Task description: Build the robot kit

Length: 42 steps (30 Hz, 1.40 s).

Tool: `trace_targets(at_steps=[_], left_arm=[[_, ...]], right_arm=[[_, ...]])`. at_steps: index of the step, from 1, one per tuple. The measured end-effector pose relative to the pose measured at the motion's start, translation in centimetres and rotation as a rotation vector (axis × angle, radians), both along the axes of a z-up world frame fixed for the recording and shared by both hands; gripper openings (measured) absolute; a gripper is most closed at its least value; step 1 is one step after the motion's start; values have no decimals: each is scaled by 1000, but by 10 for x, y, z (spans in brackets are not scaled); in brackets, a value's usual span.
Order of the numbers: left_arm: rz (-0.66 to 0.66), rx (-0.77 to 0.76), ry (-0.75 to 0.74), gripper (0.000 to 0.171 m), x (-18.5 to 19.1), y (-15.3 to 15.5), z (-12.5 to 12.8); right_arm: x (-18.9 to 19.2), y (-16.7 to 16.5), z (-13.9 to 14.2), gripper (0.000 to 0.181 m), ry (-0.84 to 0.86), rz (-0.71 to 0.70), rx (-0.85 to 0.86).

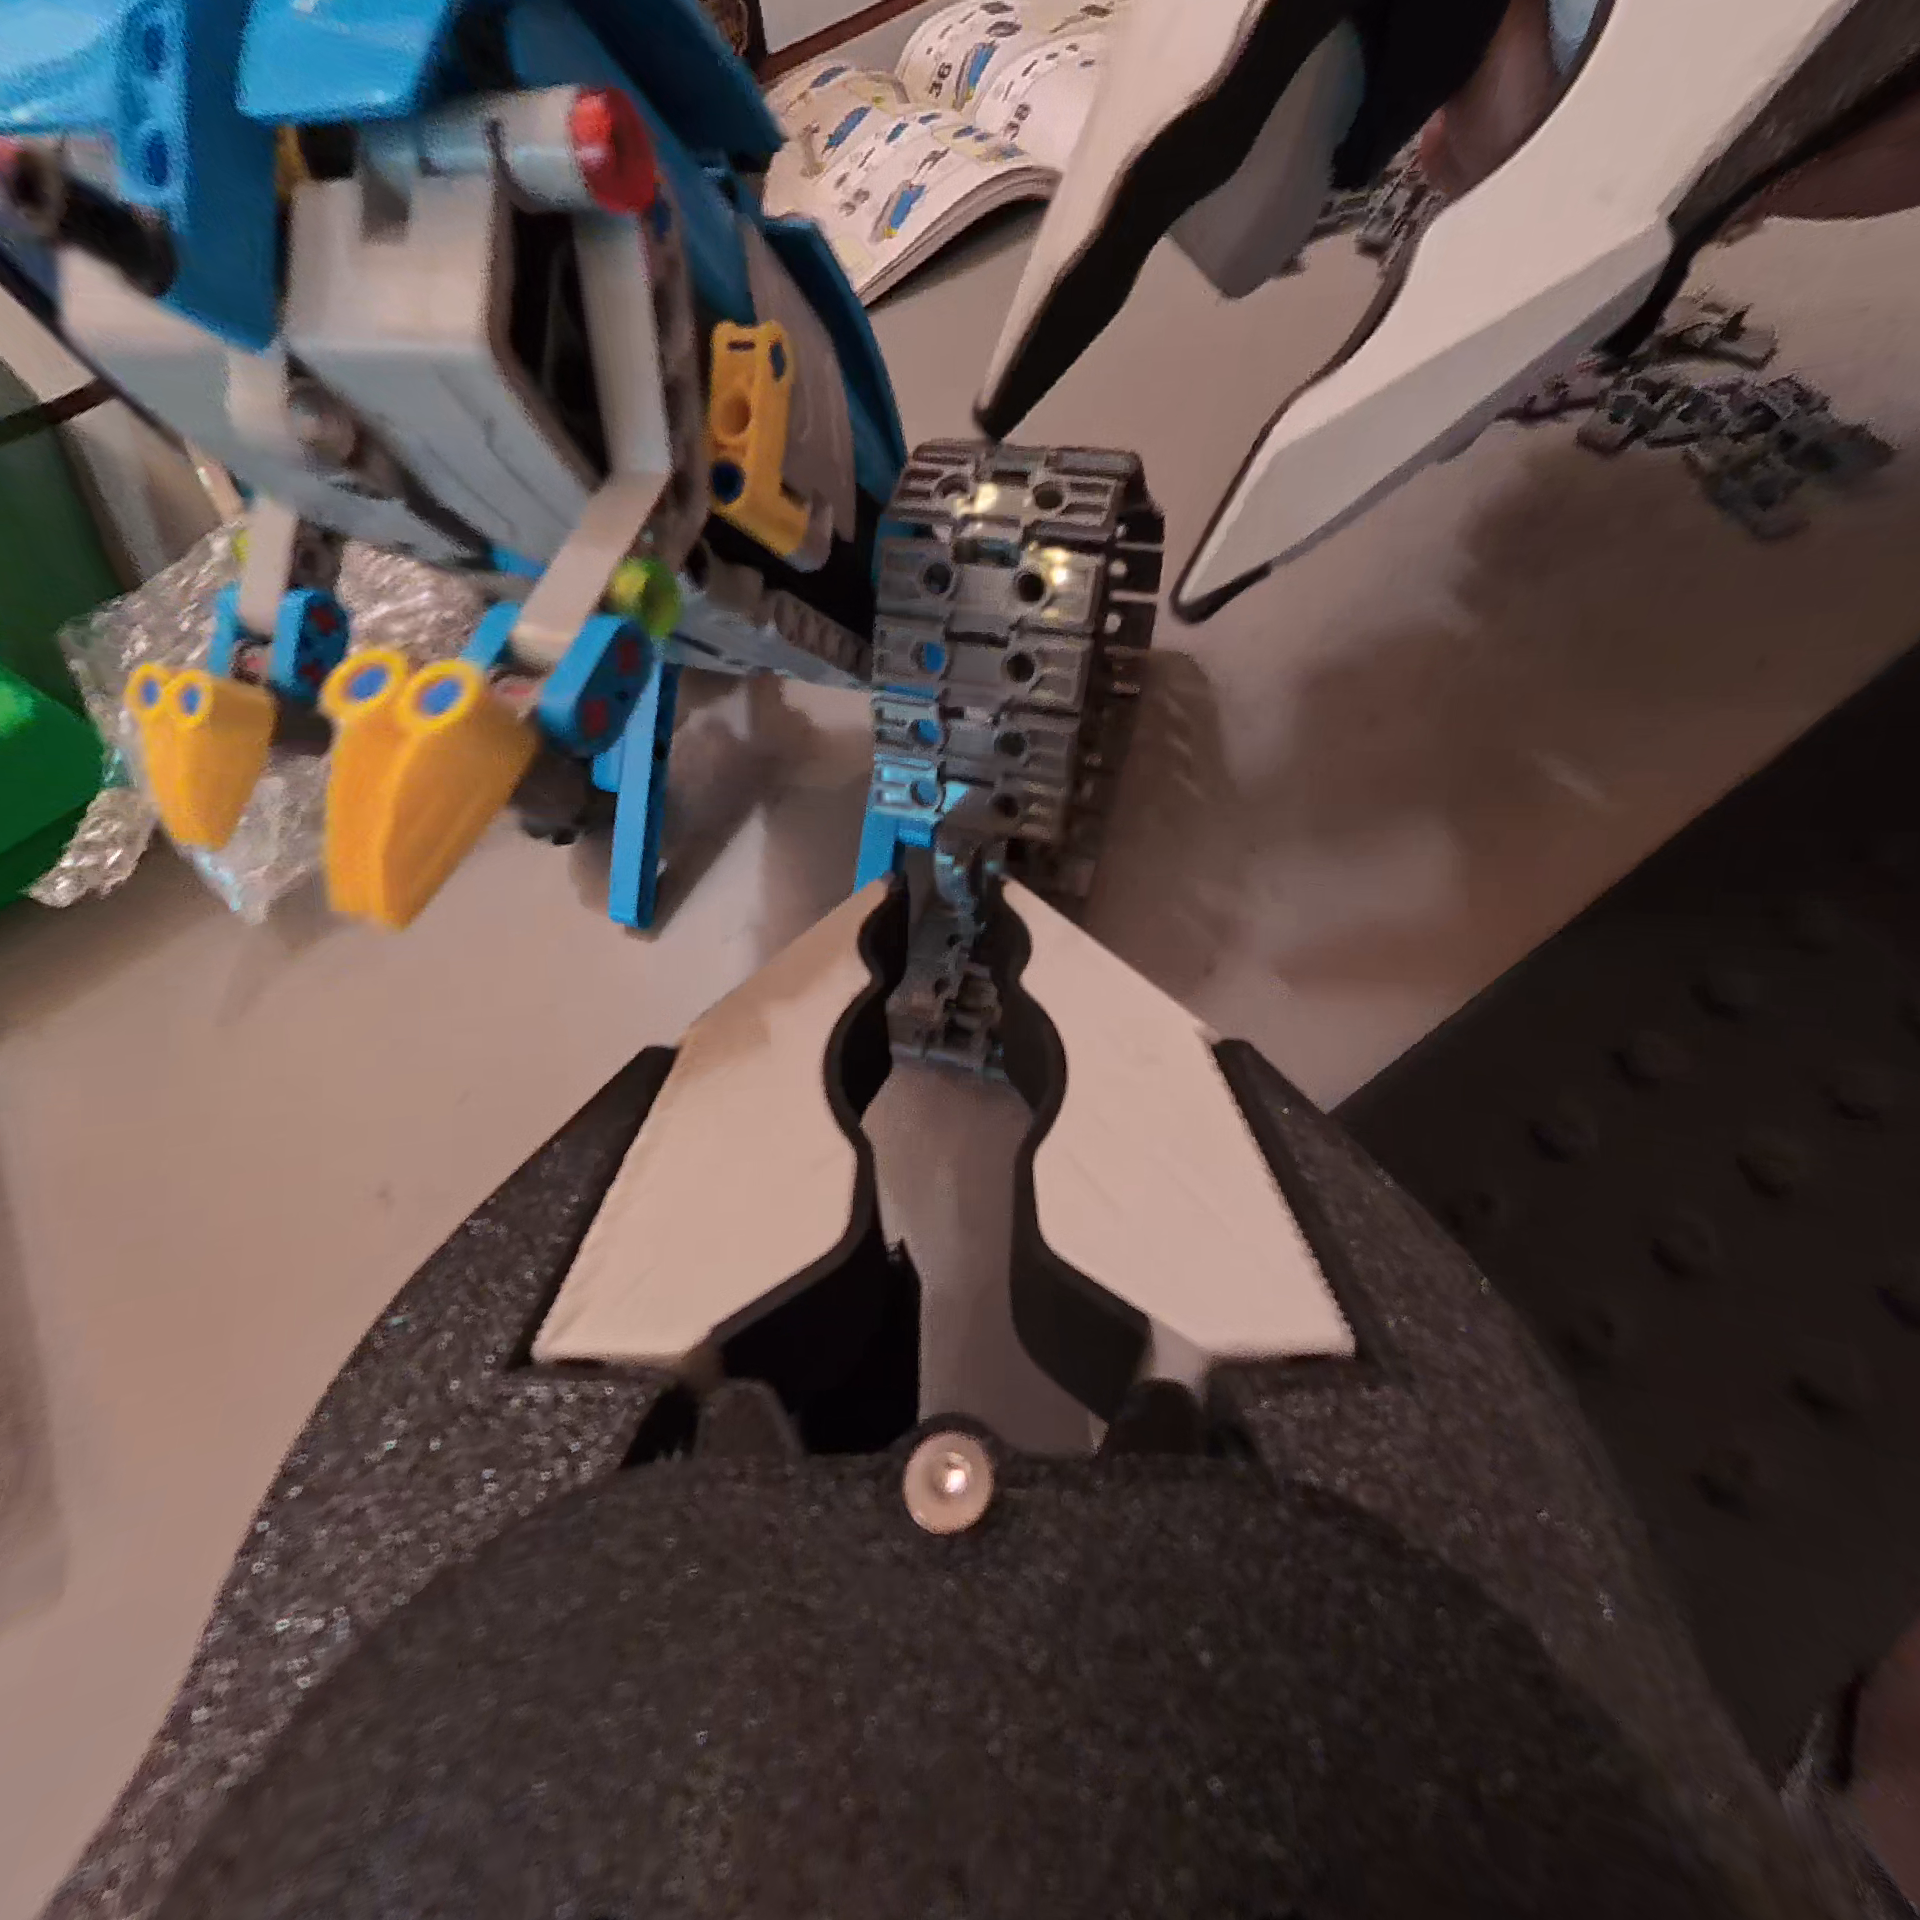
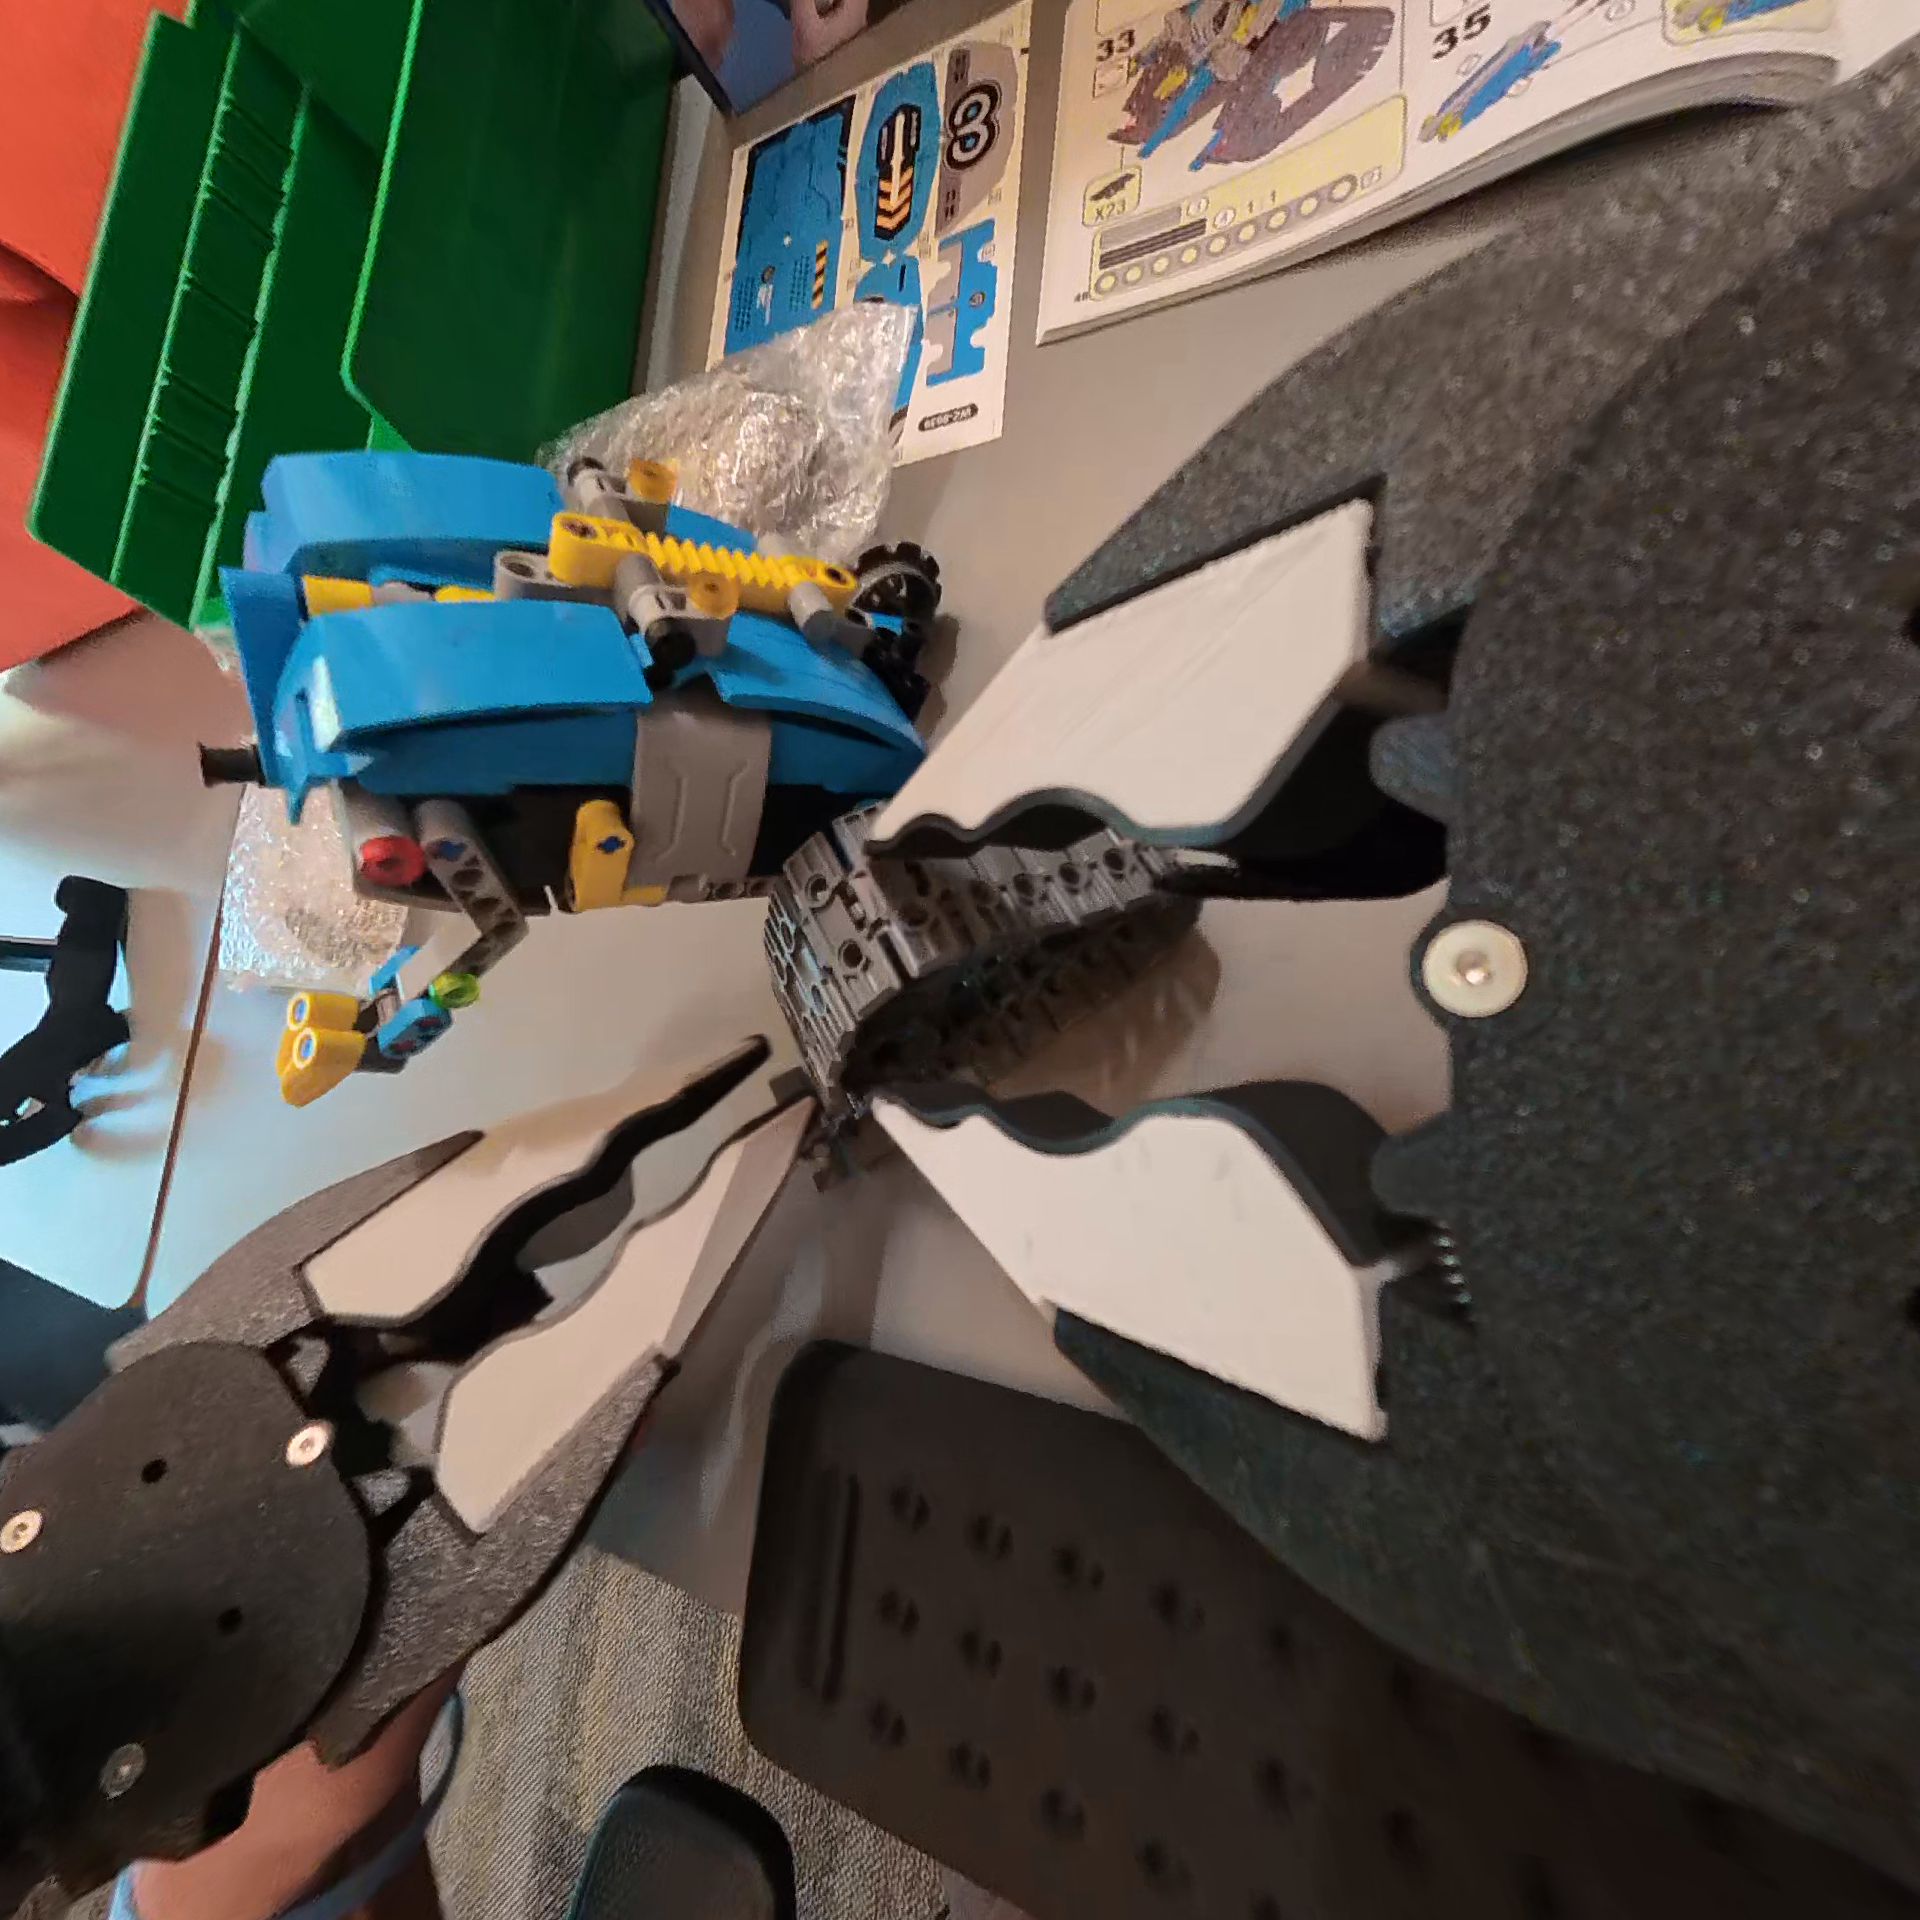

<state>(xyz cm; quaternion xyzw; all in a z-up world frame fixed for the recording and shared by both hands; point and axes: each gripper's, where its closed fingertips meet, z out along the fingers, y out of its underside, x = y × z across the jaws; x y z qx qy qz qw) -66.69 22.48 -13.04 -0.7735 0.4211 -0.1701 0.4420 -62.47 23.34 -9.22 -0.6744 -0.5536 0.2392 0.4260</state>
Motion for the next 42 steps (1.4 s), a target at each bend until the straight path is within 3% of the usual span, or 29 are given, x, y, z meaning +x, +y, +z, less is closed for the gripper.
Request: trace_targets(at_steps=[2, 6, 17, 21, 26, 29, 30, 31, 34, 37, 39, 42], left_arm=[[-13, -25, 0, 0, -8, -4, -2], [-39, -42, 36, 0, -8, -4, -14], [-77, -22, 38, 0, 14, 2, -12], [-24, -37, 44, 22, -7, -1, -10], [5, -152, 12, 27, -29, -18, -19], [6, -289, -59, 24, -19, -27, -25], [4, -335, -95, 24, -14, -29, -25], [14, -361, -122, 25, -11, -29, -25], [85, -431, -132, 25, -10, -23, -31], [116, -476, -163, 24, -8, -21, -32], [160, -467, -154, 13, -10, -17, -34], [179, -463, -168, 11, -9, -16, -31]], right_arm=[[6, 2, 1, 42, 0, -17, 4], [9, 3, -4, 42, -4, -20, -18], [13, 11, -10, 55, -68, -70, 69], [14, 10, -3, 52, -38, -81, 69], [14, -6, 4, 37, -26, -106, 100], [0, -20, -1, 45, 10, -129, 87], [-3, -23, 1, 42, 25, -147, 88], [-5, -24, 4, 28, 46, -168, 110], [-10, -29, 14, 27, 97, -210, 151], [-21, -37, -3, 28, 88, -203, 67], [-25, -39, -25, 30, 23, -204, 15], [-27, -37, -45, 32, -77, -189, 35]])
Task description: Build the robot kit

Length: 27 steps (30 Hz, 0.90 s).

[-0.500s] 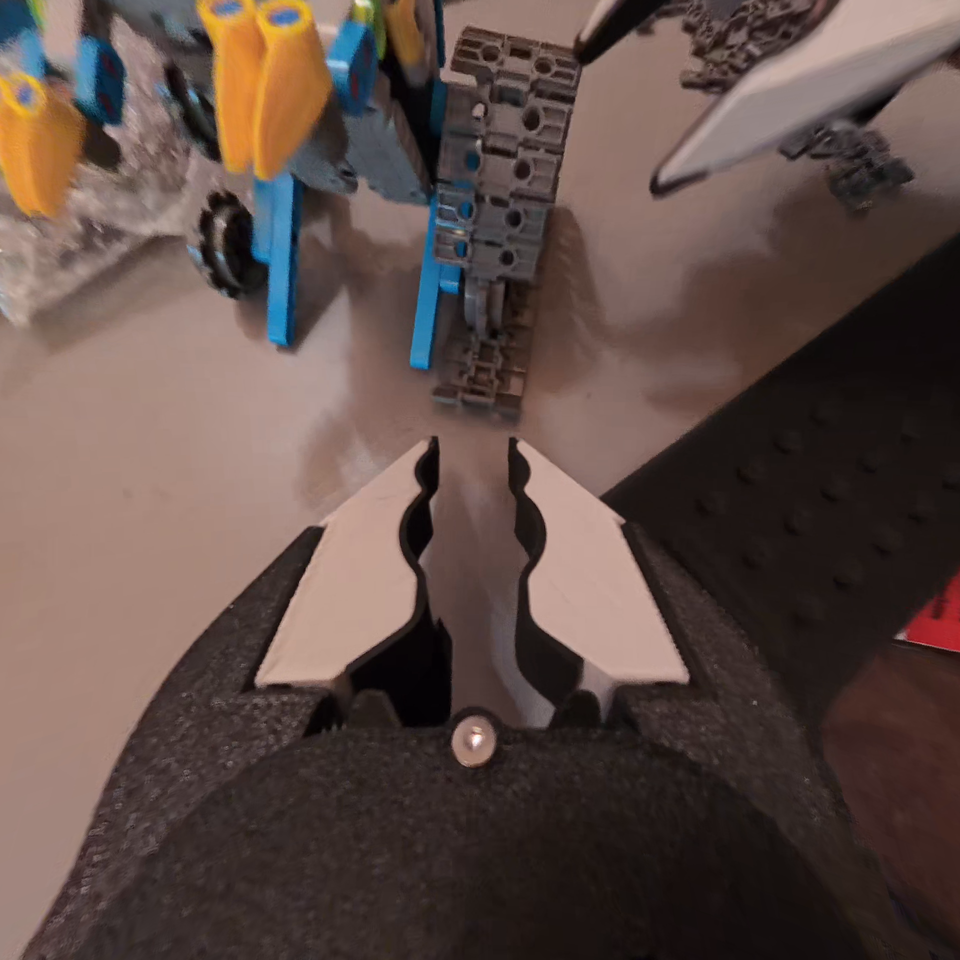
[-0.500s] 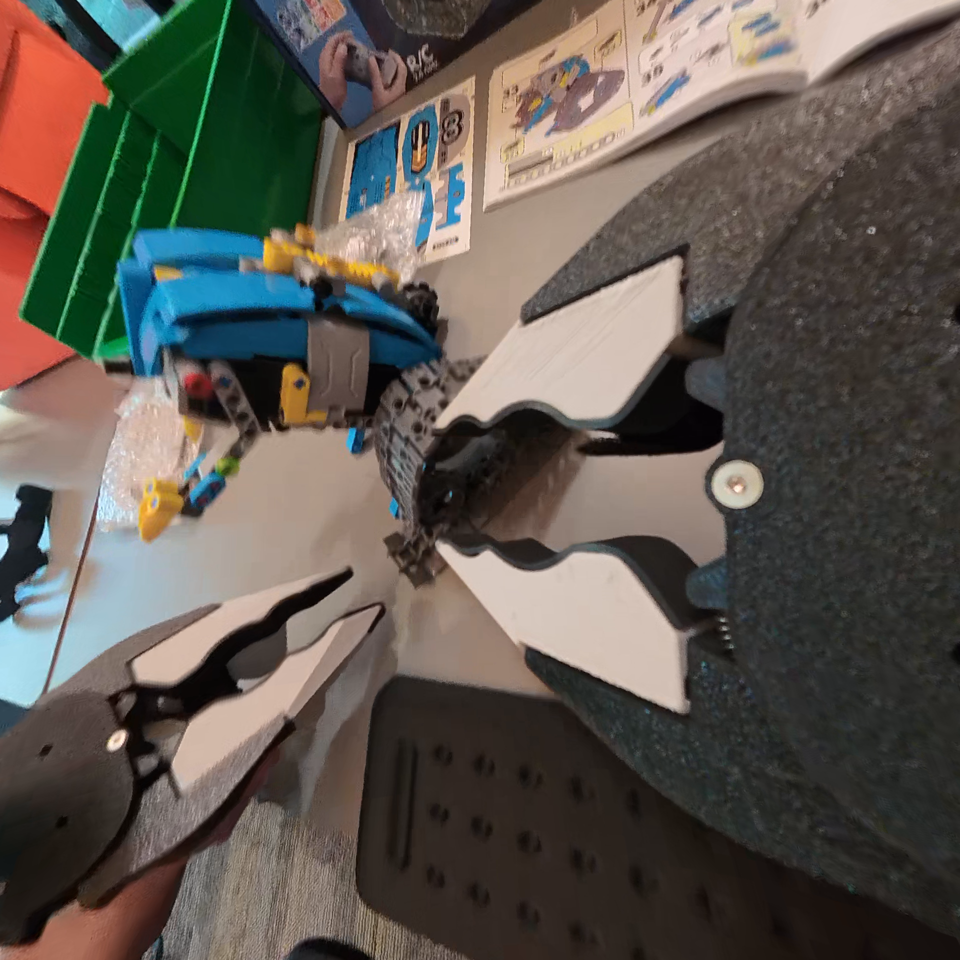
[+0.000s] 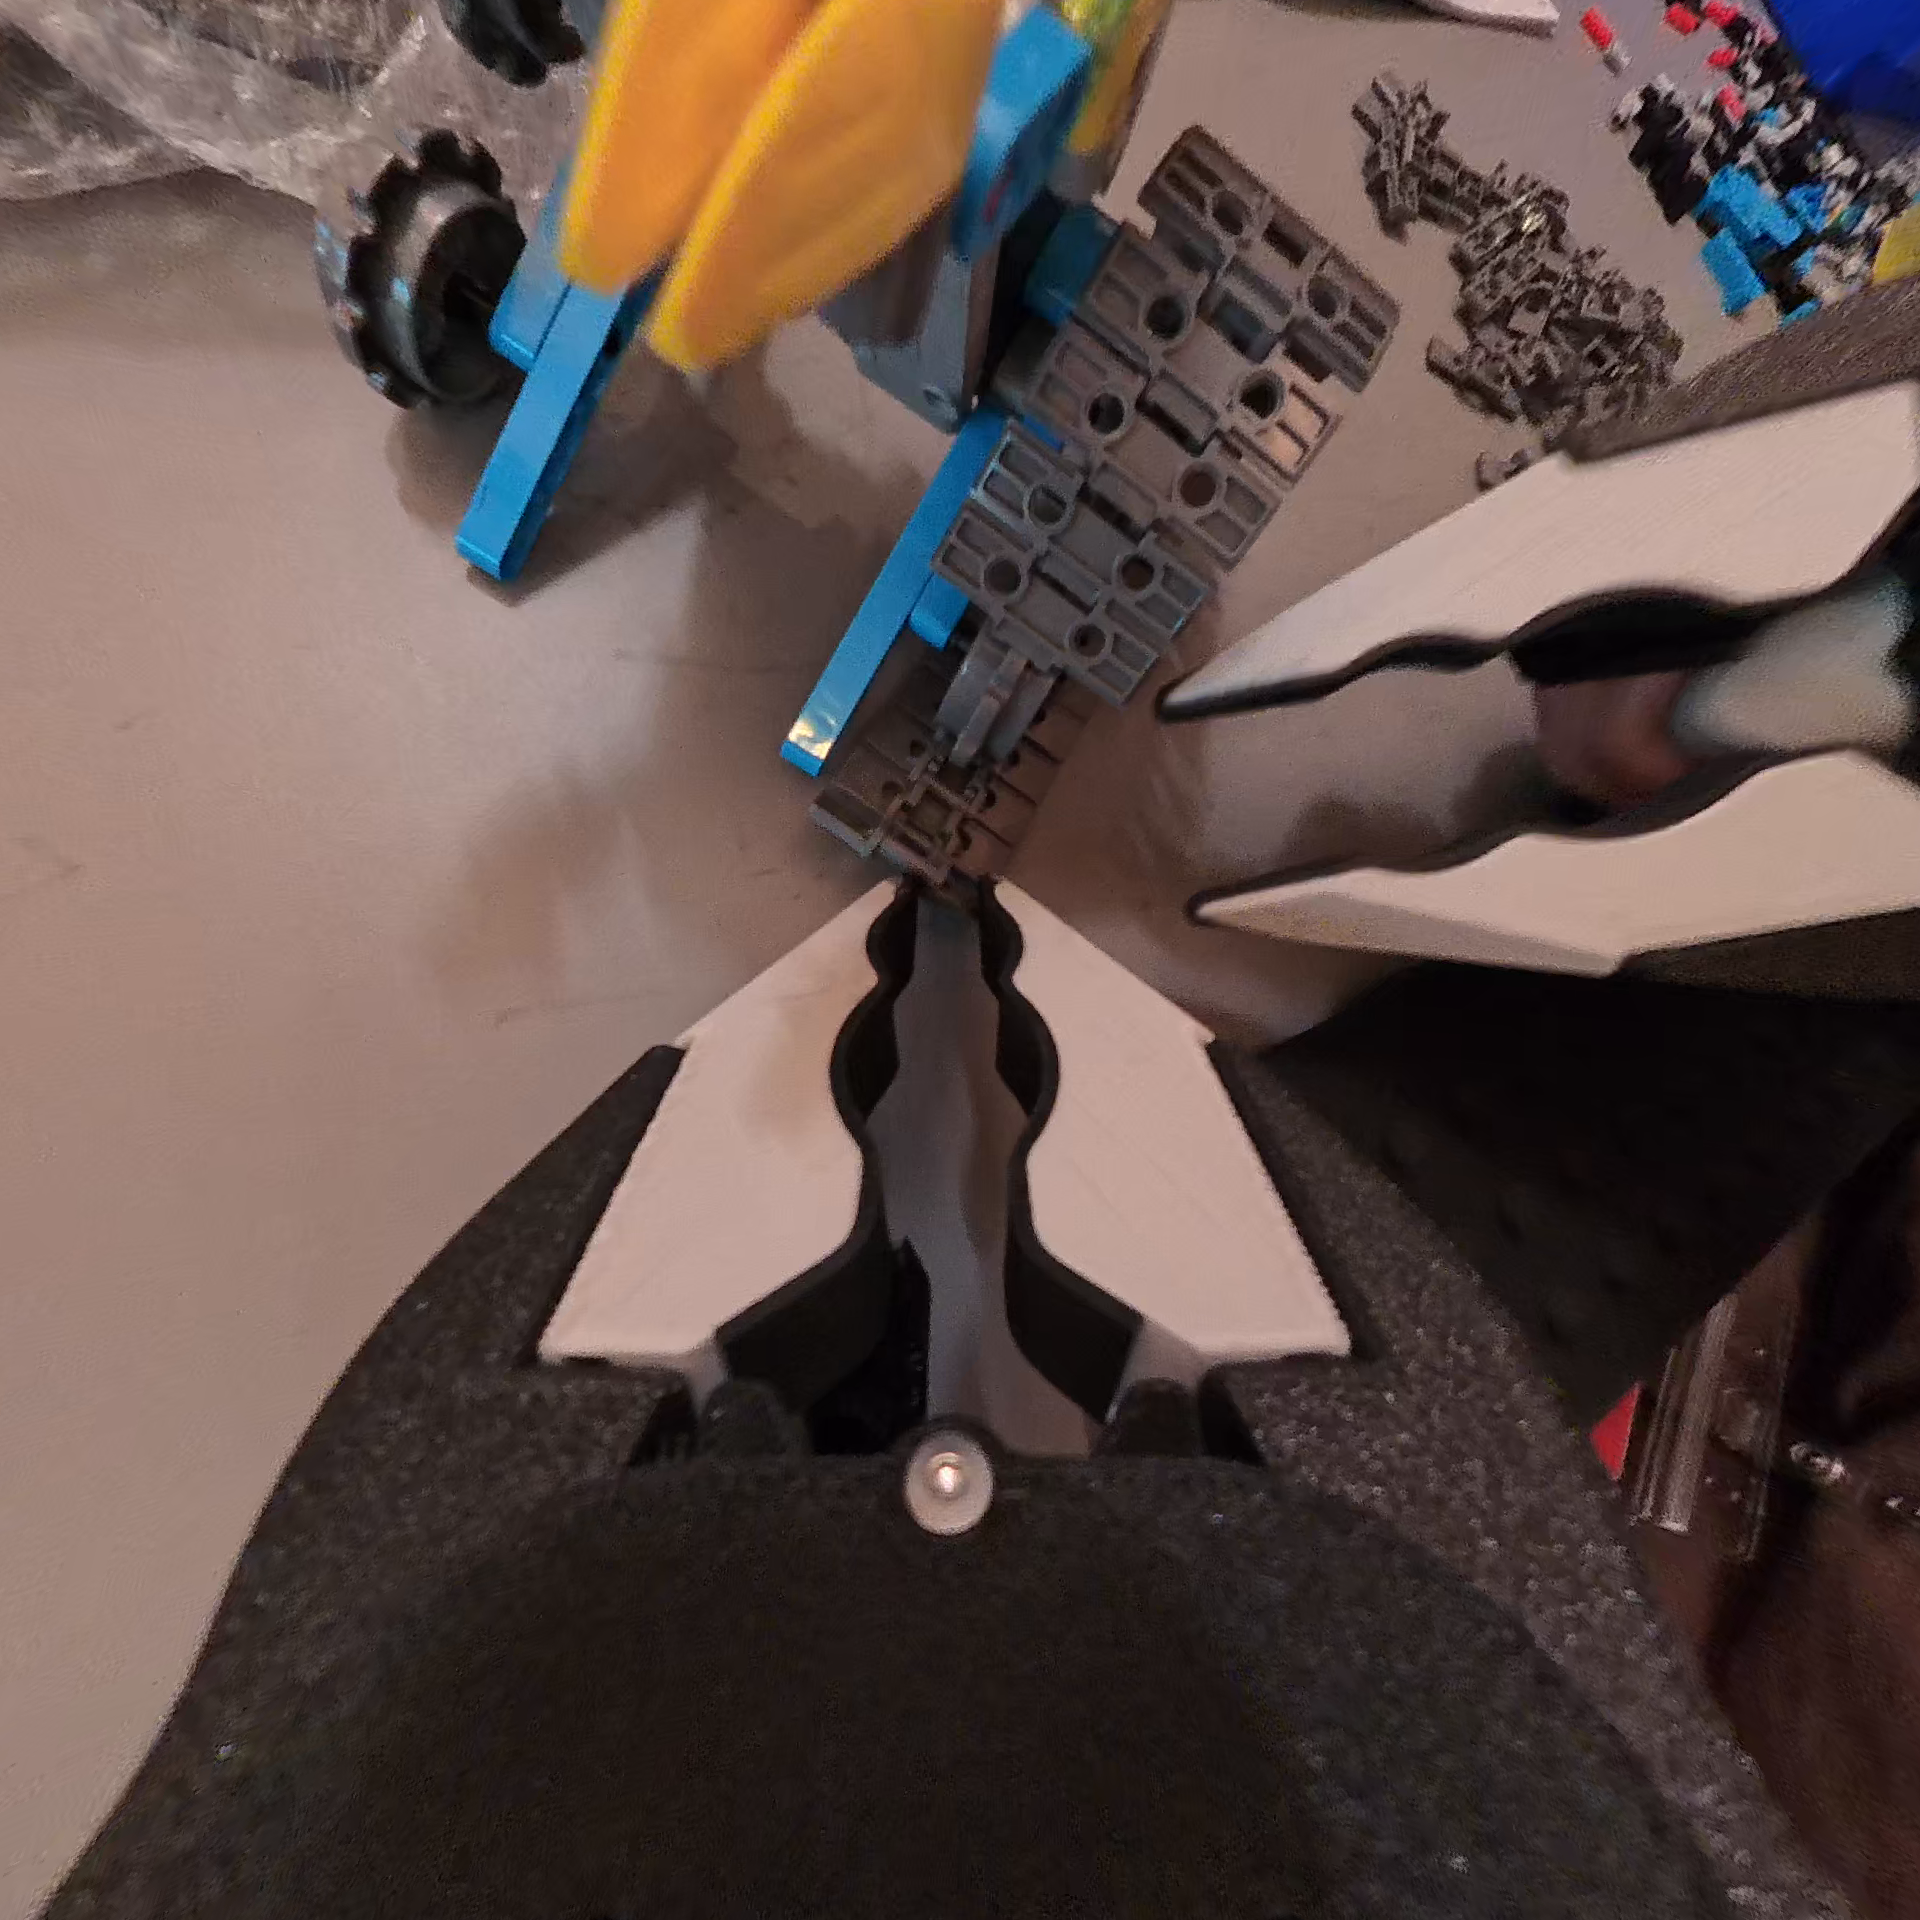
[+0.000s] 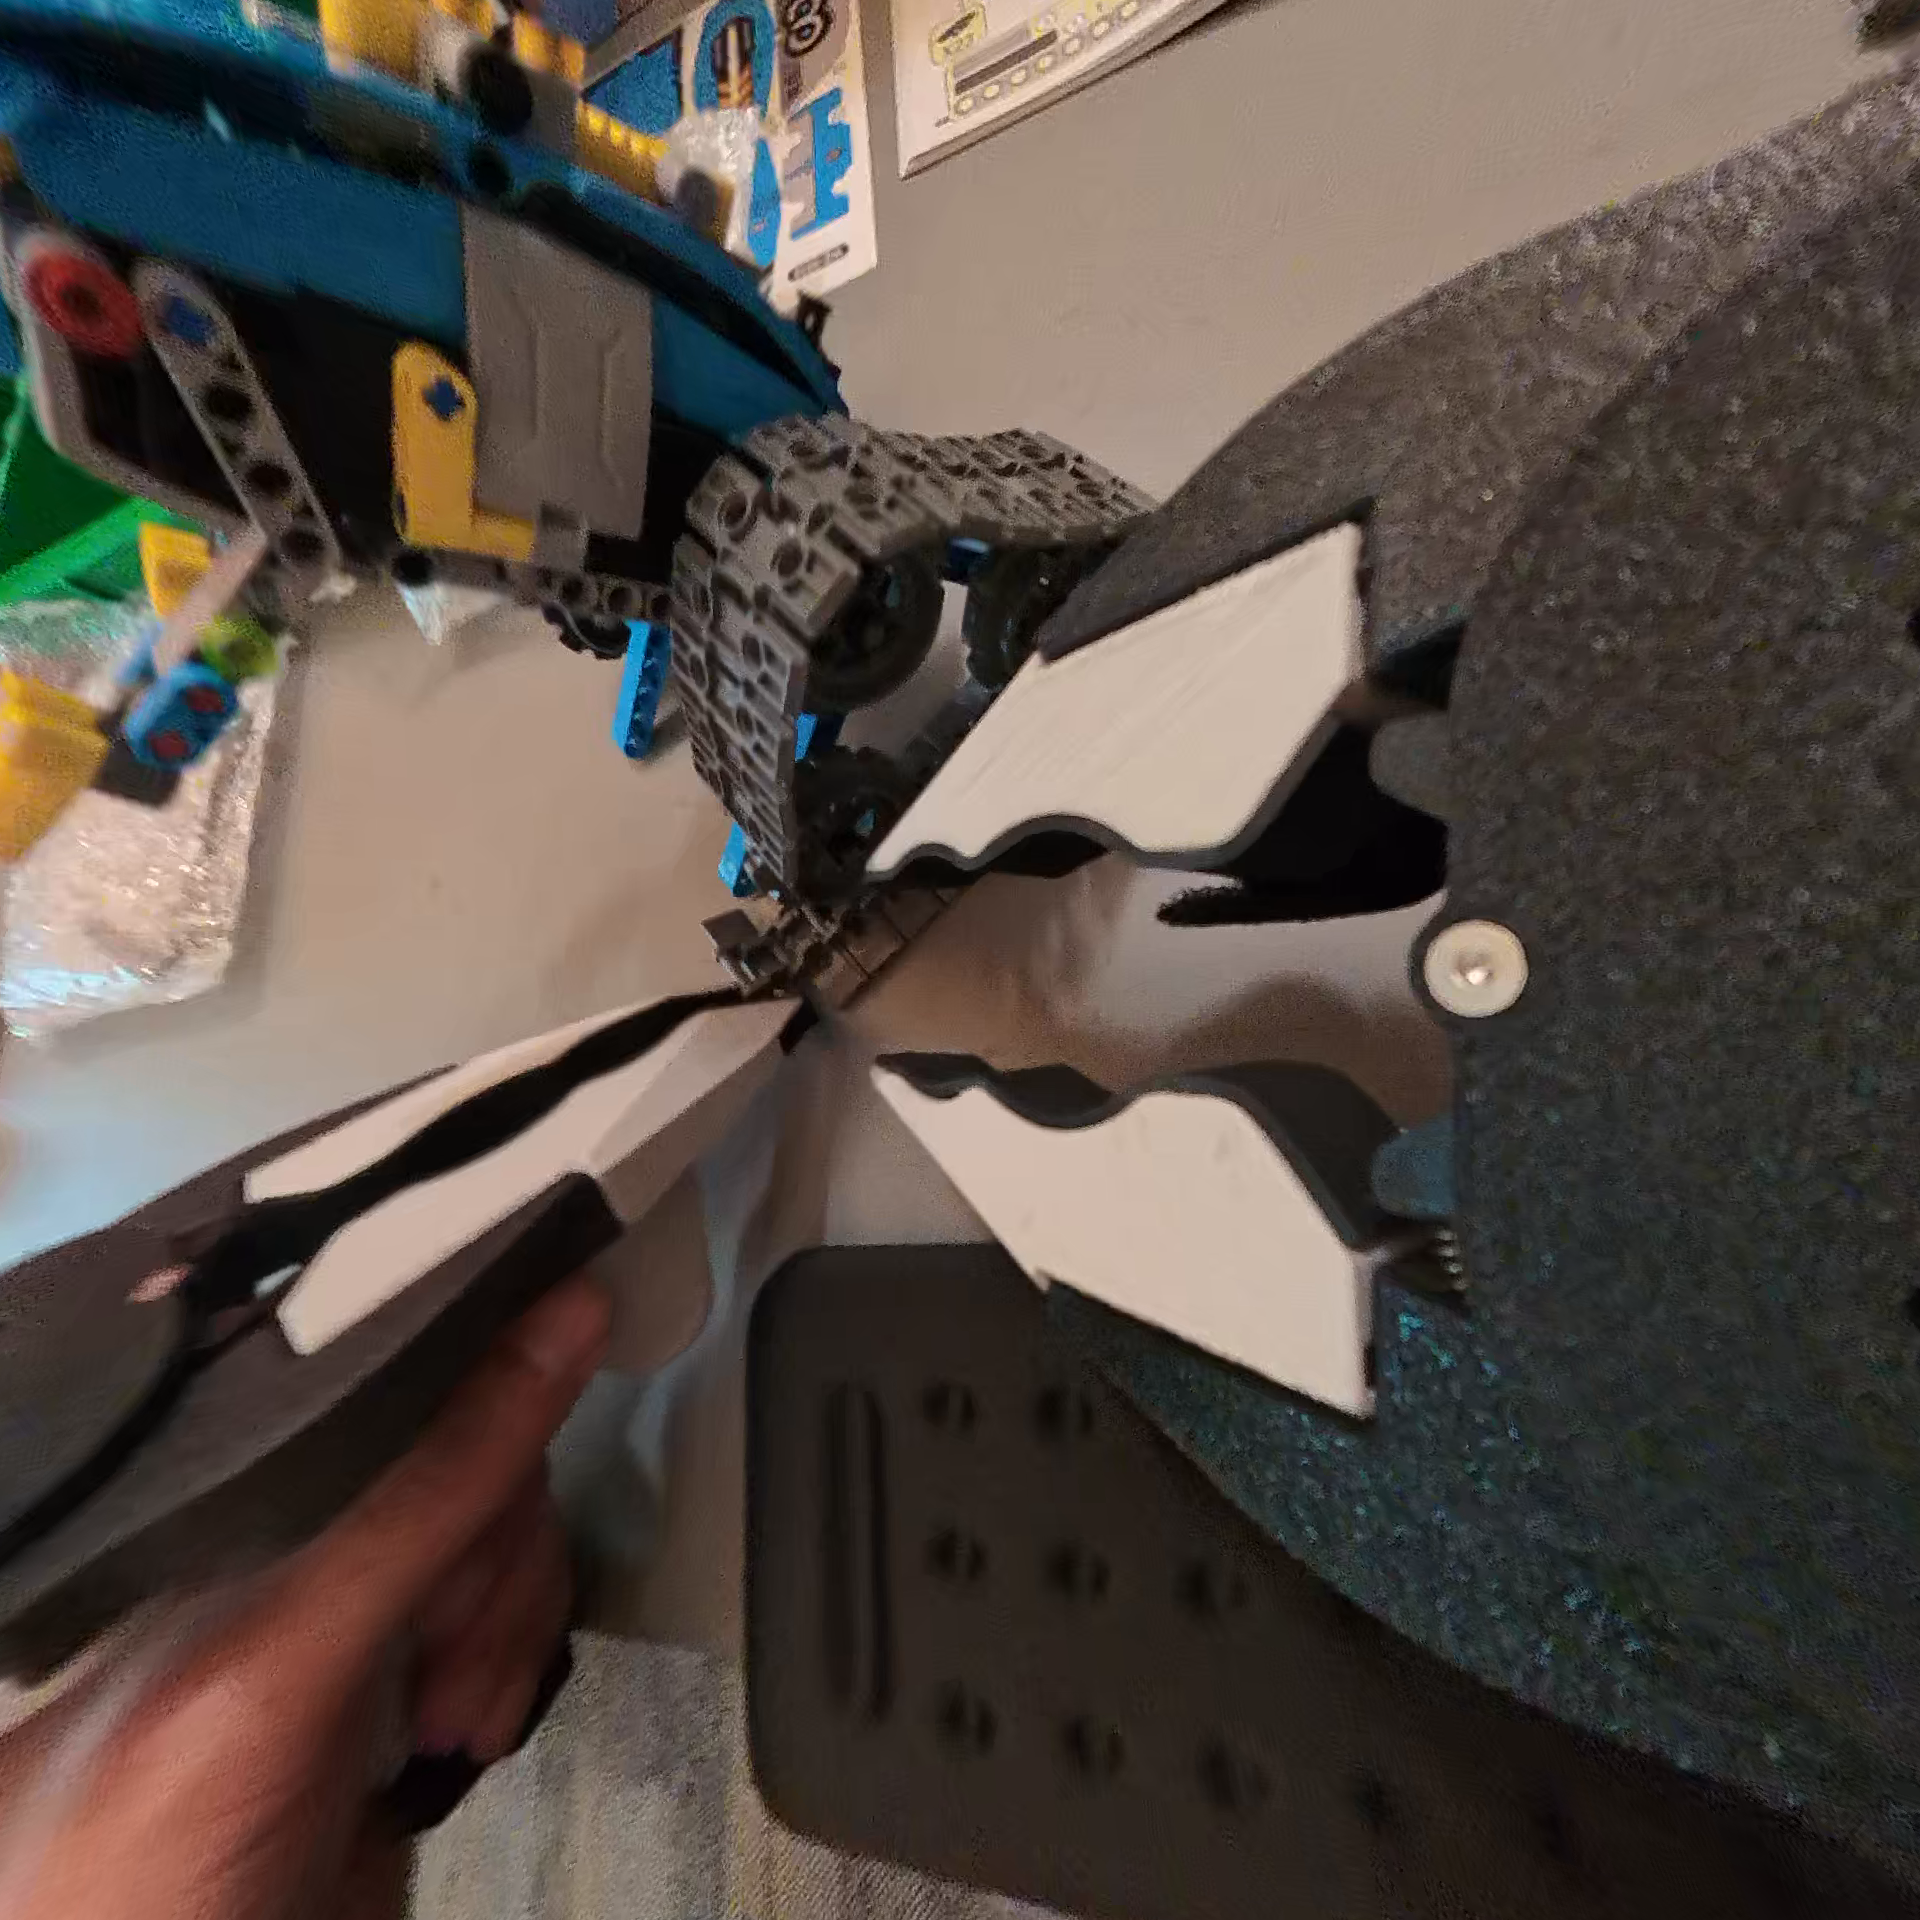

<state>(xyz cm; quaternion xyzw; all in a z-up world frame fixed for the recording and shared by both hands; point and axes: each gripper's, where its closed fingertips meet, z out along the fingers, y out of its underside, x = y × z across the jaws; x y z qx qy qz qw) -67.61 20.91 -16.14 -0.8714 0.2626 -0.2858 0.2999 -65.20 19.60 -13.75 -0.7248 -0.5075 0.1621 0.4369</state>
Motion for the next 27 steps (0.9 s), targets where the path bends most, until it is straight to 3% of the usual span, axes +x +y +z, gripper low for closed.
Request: trace_targets(at_steps=[8, 22, 27], left_arm=[[42, -66, -134, 10, 21, -5, 17], [91, -110, -260, 10, 29, 1, 27], [36, -65, -264, 17, 32, -2, 29]], right_arm=[[-9, -1, -16, 31, -90, 60, 17], [1, 16, -13, 10, -183, -26, 192], [5, 16, -13, 5, -143, -48, 109]])
